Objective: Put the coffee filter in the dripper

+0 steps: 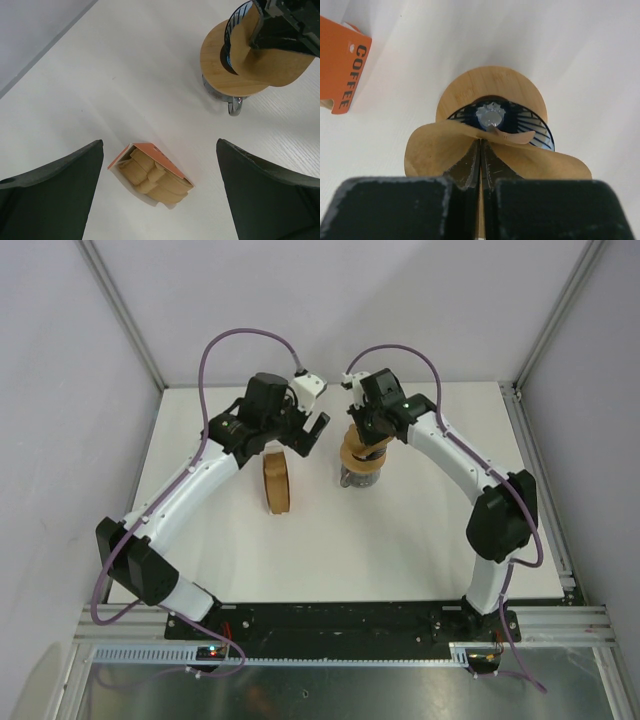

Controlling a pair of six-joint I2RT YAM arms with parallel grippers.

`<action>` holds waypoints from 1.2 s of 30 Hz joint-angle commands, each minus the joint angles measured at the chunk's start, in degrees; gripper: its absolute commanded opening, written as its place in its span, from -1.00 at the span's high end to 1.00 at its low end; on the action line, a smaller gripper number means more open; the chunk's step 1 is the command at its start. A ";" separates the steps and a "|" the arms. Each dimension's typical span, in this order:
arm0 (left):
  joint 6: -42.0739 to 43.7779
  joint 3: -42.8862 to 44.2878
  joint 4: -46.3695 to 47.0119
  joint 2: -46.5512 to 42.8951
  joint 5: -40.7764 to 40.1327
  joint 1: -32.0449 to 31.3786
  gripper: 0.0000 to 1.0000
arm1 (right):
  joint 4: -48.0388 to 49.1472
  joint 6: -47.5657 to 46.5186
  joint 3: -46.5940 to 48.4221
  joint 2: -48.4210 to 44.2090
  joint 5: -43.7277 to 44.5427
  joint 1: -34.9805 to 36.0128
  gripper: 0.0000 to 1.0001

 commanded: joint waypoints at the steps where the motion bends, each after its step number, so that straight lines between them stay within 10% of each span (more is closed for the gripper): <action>1: -0.14 -0.10 1.17 -1.41 -1.02 0.70 -0.99 | -1.77 -0.33 4.44 2.52 0.05 -0.34 1.00; 36: -0.25 -0.94 1.17 -1.72 0.03 1.55 -0.99 | -1.78 1.07 3.29 5.84 2.09 0.58 1.00</action>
